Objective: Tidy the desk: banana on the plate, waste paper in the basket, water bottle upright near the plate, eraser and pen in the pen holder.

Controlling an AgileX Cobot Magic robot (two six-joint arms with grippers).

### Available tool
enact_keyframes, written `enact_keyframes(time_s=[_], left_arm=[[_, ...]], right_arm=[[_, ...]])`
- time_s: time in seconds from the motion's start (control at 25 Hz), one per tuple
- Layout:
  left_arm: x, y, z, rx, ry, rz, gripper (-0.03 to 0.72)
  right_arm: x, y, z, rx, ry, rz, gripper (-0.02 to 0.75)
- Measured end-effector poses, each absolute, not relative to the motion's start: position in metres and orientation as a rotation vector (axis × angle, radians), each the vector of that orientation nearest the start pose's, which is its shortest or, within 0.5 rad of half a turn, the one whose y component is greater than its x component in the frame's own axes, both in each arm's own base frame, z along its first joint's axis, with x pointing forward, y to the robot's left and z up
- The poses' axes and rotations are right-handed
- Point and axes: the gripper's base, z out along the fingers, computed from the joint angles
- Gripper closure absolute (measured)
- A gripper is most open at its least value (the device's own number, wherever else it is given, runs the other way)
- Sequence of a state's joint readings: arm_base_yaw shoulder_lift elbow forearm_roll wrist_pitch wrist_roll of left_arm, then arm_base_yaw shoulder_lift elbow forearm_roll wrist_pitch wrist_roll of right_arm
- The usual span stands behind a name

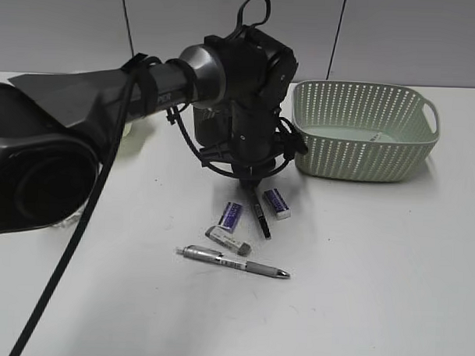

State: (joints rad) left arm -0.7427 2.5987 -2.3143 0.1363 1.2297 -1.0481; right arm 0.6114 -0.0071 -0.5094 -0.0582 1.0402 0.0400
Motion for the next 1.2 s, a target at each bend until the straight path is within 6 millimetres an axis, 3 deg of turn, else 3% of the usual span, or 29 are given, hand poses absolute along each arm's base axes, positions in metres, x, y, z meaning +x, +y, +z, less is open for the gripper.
enact_keyframes(time_s=[0.32, 0.48, 0.76, 1.0, 1.08, 1.2], left_arm=[[0.399, -0.352, 0.128, -0.402, 2.898, -0.118, 0.582], [0.401, -0.352, 0.145, -0.395, 2.86, -0.15, 0.582], [0.399, -0.341, 0.224, -0.366, 2.695, -0.223, 0.582], [0.402, -0.324, 0.299, -0.198, 2.414, -0.232, 0.584], [0.406, -0.322, 0.318, -0.127, 2.289, -0.245, 0.584], [0.416, -0.319, 0.33, -0.056, 2.142, -0.236, 0.584]], right_arm=[[-0.003, -0.007, 0.282, -0.568, 1.942, 0.346, 0.461], [-0.003, -0.007, 0.282, -0.568, 1.942, 0.346, 0.461], [-0.003, -0.007, 0.282, -0.568, 1.942, 0.346, 0.461], [-0.003, -0.007, 0.282, -0.568, 1.942, 0.346, 0.461], [-0.003, -0.007, 0.282, -0.568, 1.942, 0.346, 0.461], [-0.003, -0.007, 0.282, -0.568, 1.942, 0.346, 0.462]])
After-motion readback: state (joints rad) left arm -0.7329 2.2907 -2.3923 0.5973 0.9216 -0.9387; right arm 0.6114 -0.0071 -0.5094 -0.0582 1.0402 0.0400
